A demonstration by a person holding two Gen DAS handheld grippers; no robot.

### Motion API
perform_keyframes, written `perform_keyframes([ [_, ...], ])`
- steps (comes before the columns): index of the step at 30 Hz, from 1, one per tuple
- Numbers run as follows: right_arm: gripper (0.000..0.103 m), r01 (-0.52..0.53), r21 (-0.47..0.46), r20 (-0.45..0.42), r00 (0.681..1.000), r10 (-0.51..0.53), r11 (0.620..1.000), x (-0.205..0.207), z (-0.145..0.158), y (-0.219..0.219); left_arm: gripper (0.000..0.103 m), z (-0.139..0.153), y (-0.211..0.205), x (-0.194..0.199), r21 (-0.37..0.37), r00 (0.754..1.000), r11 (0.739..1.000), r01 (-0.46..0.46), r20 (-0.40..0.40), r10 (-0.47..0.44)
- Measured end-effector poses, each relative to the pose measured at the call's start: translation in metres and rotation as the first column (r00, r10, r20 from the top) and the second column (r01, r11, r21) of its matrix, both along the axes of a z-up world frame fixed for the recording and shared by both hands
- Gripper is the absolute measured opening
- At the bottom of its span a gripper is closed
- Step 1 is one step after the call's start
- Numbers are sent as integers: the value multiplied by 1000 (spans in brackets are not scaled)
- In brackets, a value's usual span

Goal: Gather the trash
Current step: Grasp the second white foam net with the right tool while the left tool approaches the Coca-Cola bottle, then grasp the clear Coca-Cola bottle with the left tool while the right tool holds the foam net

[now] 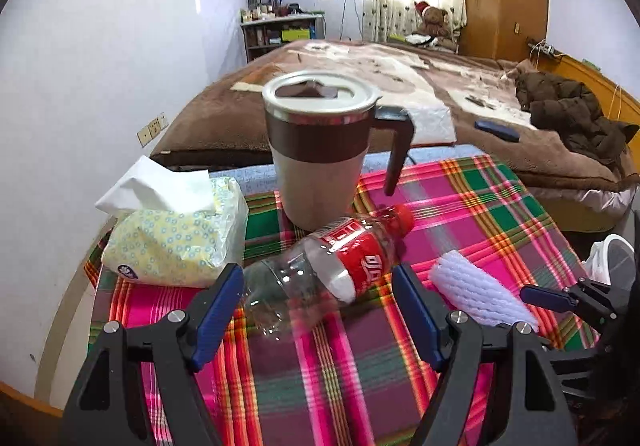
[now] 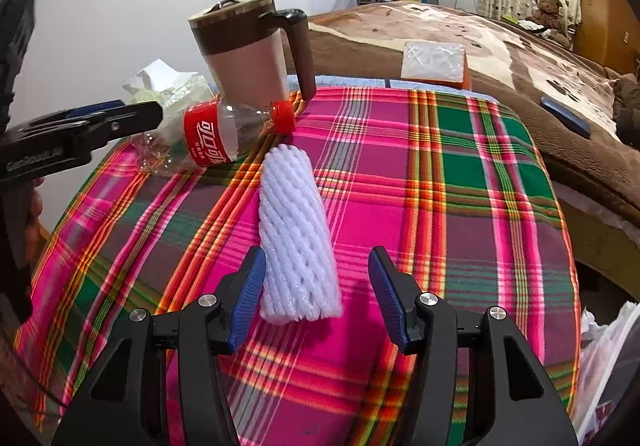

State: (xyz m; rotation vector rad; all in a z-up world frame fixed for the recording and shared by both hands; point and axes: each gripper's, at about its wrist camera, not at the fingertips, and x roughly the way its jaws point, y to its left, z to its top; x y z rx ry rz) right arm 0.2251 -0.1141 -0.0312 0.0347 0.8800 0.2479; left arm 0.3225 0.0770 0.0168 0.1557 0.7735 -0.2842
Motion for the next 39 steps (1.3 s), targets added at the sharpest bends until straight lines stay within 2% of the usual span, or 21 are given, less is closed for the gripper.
perform_keyframes([
  [2,55,-4,-7,-8,1000,4,1000,3,-1,2,78,-4,0,7,2,999,1000,27,-28,-27],
  [6,55,-21,-6,-26,999,21,1000,7,-4,4,78,-11,-3,18,54,996,996,67,-60,-64],
  [13,55,-62,20,-39,997,63,998,11,-6,6,78,-22,-10,29,115,993,988,105,-71,-98],
  [22,55,-82,20,-24,996,82,996,16,-5,7,78,-30,-17,32,76,984,988,132,-129,-122],
  [25,39,-83,21,-18,996,83,996,14,-5,5,74,-33,-19,32,68,985,990,121,-136,-111],
  [27,38,-85,26,-15,996,86,996,14,-5,5,74,-34,-20,32,62,986,992,113,-132,-104],
  [32,25,-77,30,-1,997,77,997,11,-4,1,73,-35,-21,29,59,989,994,87,-122,-79],
  [39,23,-58,49,23,998,57,997,1,0,-5,73,-35,-23,8,21,990,997,75,-117,-72],
])
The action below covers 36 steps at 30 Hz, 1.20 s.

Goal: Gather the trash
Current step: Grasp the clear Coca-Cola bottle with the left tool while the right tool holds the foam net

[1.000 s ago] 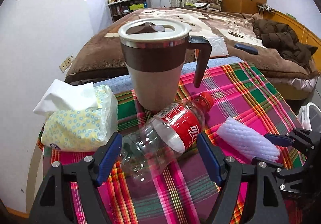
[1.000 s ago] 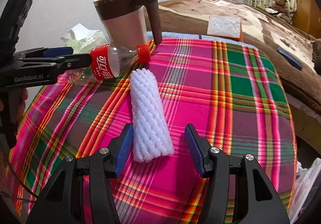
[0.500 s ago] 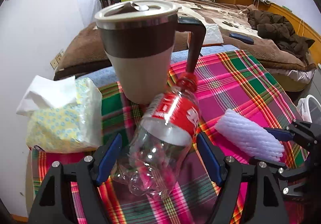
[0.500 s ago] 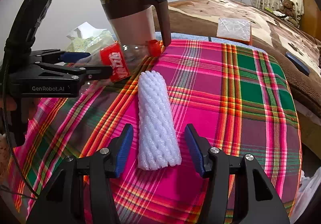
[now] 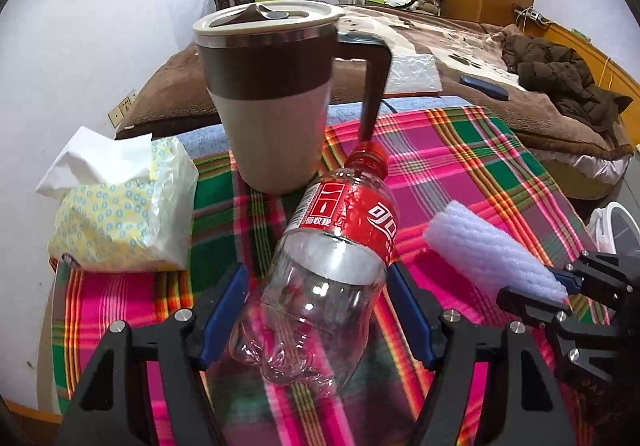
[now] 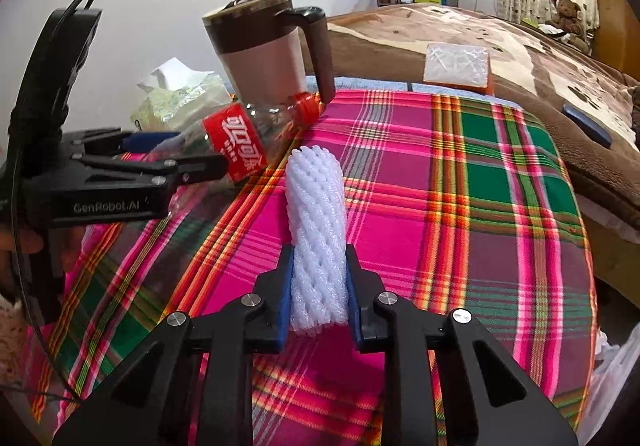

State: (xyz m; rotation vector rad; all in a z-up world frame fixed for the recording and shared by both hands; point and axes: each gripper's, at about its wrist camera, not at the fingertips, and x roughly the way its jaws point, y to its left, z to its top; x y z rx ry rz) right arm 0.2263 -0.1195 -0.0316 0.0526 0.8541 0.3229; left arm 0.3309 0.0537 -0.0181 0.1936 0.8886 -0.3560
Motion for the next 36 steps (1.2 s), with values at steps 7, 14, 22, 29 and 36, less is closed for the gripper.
perform_keyframes([
  [7,23,37,15,22,999,-38,999,-18,6,-12,73,1,-7,-32,-20,1000,1000,13,-2,-13],
  [14,23,71,25,30,997,-71,997,-38,8,-26,73,2,-19,-65,-26,999,999,47,-21,-48],
  [22,23,112,44,35,993,-114,993,-45,10,-45,78,-6,-41,-59,5,995,997,76,-68,-76],
  [29,23,129,50,39,991,-131,990,-47,9,-56,78,-11,-54,-53,-25,992,997,75,-95,-77],
  [36,23,140,63,38,989,-143,988,-49,8,-64,76,-11,-60,-46,-23,995,999,27,-90,-29],
])
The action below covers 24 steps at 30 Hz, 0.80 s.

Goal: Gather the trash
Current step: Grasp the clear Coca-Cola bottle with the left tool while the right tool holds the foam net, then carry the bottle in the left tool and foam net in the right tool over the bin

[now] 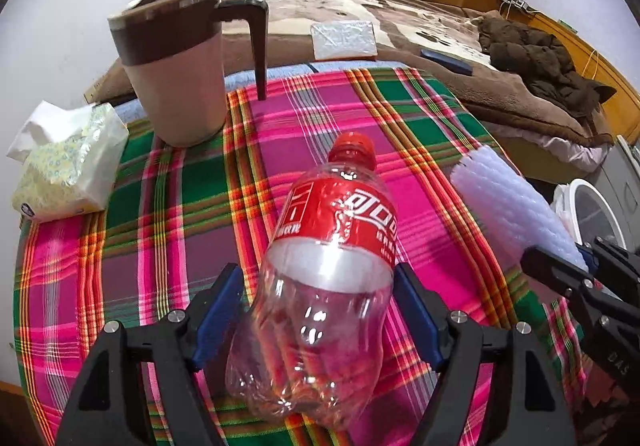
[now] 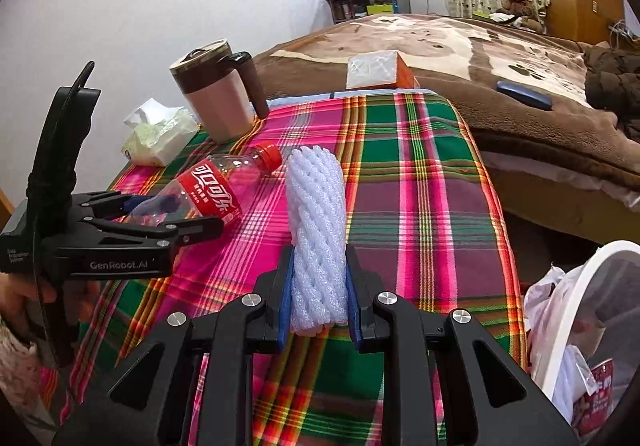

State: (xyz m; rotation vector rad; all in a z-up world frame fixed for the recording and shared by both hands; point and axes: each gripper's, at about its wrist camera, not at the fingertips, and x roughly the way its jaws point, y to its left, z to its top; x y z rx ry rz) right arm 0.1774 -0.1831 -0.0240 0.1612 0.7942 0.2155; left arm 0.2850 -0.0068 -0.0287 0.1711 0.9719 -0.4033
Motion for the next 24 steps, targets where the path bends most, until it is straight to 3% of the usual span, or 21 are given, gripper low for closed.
perform_keyframes([
  [5,23,8,5,4,1000,-8,1000,-2,0,-3,65,2,-4,-6,11,1000,1000,-3,22,3],
  [24,23,103,27,77,992,-105,994,-52,25,-45,64,39,-32,-75,-56,992,998,13,128,-6],
])
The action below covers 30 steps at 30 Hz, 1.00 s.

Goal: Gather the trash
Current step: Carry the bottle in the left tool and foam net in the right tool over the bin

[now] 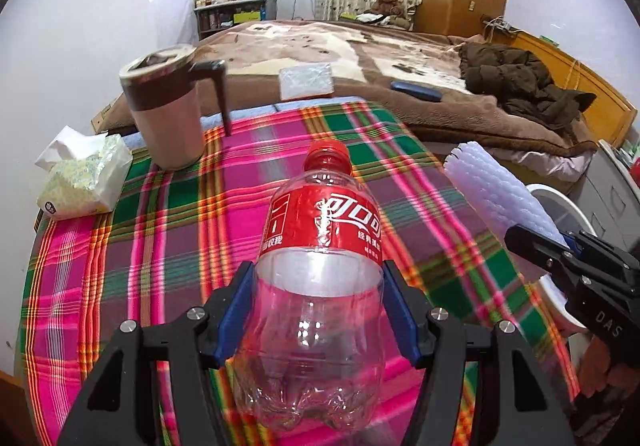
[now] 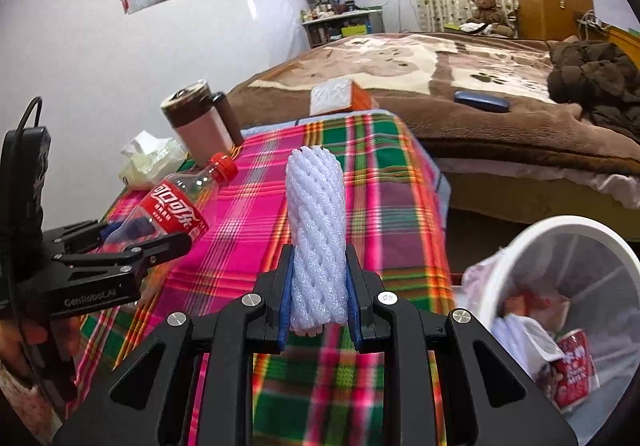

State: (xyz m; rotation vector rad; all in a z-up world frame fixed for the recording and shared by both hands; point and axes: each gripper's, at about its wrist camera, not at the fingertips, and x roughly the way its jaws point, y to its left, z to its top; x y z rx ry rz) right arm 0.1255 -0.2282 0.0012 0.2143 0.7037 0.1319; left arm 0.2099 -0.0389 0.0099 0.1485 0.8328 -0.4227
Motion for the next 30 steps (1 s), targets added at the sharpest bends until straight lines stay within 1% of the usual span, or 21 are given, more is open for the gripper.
perform_keyframes([
  [7,23,64,-14,43,997,-64,998,-31,13,-26,64,16,-27,-31,-19,998,999,43,49,-42],
  [11,23,103,-15,63,993,-102,995,-46,20,-41,64,25,-42,-49,-57,996,996,69,64,-65],
  [14,23,135,-22,79,988,-133,991,-58,25,-52,64,31,-58,-62,-63,992,993,103,84,-97],
  [19,23,194,-29,93,977,-190,981,-75,28,-71,64,36,-88,-78,-82,983,982,167,95,-160],
  [24,23,262,-39,79,963,-259,964,-84,23,-95,64,32,-122,-86,-99,974,971,218,79,-211],
  [30,23,332,-67,28,943,-331,941,-86,9,-127,64,23,-163,-95,-107,961,956,274,53,-270],
])
